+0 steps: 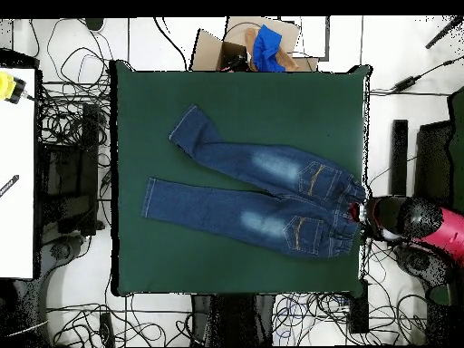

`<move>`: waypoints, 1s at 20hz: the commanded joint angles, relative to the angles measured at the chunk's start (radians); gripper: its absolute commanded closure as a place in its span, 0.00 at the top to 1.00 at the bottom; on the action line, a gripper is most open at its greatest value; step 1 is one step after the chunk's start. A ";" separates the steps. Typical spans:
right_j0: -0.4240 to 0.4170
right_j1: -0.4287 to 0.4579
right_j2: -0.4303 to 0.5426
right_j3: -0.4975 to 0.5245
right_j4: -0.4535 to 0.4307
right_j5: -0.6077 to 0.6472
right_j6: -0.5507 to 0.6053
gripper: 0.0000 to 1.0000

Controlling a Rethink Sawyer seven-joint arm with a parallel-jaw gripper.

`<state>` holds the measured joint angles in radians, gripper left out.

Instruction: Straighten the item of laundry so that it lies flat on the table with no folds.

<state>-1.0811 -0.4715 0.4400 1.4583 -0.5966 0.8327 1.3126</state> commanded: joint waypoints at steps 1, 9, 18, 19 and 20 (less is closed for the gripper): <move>0.079 -0.020 0.014 0.046 0.000 -0.056 0.041 1.00; 0.209 -0.075 -0.039 0.108 0.041 -0.101 0.259 1.00; 0.517 0.026 -0.178 -0.065 0.181 -0.101 0.588 1.00; 0.536 0.046 -0.184 -0.100 0.194 -0.089 0.588 1.00; 0.557 0.070 -0.195 -0.141 0.208 -0.075 0.594 1.00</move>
<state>-0.6594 -0.5142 0.3241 1.4289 -0.4708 0.7614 1.4989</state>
